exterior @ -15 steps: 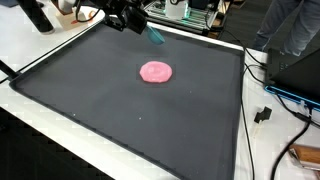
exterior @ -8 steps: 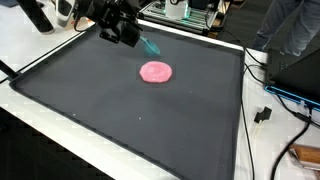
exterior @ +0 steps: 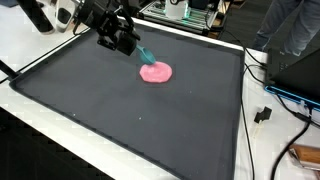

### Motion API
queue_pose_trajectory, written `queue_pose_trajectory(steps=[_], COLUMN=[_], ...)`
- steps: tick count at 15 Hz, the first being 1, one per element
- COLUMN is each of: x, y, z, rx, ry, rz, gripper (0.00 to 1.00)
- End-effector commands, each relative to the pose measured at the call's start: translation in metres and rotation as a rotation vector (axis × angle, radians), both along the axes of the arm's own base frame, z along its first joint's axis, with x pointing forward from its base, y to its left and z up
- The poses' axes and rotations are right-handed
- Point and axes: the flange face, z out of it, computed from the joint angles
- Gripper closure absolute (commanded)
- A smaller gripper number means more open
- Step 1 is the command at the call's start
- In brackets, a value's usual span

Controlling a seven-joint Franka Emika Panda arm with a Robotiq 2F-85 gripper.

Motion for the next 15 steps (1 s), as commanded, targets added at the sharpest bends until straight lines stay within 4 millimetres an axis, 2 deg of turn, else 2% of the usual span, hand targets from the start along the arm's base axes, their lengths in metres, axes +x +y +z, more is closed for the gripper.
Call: queue_pose_trajectory(steps=[1,9,15], x=[-0.008,-0.013,-0.01], y=[0.0,-0.001,-0.004], z=[-0.016,-0.051,-0.066], rx=[0.0,-0.043,-0.085], ry=[0.024,0.063,0.055], rz=[-0.03,-0.069,-0.095], gripper=[0.75,0.75,0.75])
